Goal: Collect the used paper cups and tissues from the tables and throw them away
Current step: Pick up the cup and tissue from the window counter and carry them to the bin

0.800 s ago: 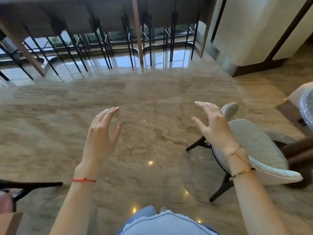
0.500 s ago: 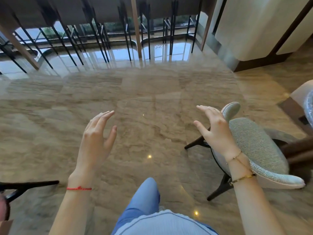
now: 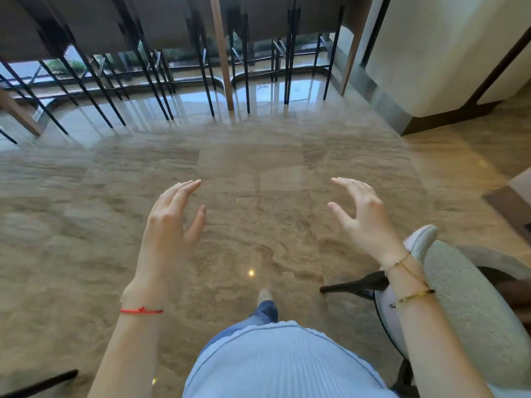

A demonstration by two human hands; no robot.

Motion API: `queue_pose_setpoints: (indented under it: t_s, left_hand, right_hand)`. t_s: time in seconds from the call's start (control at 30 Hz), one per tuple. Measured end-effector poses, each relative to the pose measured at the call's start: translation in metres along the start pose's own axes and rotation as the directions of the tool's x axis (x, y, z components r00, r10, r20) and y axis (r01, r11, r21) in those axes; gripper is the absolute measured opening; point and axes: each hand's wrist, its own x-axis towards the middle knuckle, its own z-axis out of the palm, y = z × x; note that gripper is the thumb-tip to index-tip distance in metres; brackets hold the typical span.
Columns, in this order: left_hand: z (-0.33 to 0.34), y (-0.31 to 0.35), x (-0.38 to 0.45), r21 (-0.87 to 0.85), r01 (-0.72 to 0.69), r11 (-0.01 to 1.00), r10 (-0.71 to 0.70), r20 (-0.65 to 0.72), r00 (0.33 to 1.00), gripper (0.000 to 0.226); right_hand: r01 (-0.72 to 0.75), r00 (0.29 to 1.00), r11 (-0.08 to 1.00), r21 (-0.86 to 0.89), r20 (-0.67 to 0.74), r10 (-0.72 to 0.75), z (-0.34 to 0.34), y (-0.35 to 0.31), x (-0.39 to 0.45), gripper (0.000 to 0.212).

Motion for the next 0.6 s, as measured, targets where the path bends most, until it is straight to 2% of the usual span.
queue_pose_setpoints:
  t_s: [0.23, 0.6]
  left_hand:
    - [0.032, -0.027, 0.155, 0.004, -0.046, 0.999, 0.046, 0.051, 0.998, 0.044]
    - [0.125, -0.075, 0.371, 0.009, -0.017, 1.0, 0.016, 0.13, 0.991, 0.043]
  right_hand:
    - [-0.02, 0.999, 1.0, 0.001, -0.047, 0.02, 0.013, 0.014, 0.141, 0.044]
    - [-0.07, 0.998, 0.997, 0.018, 0.006, 0.07, 0.051, 0.079, 0.364, 0.045]
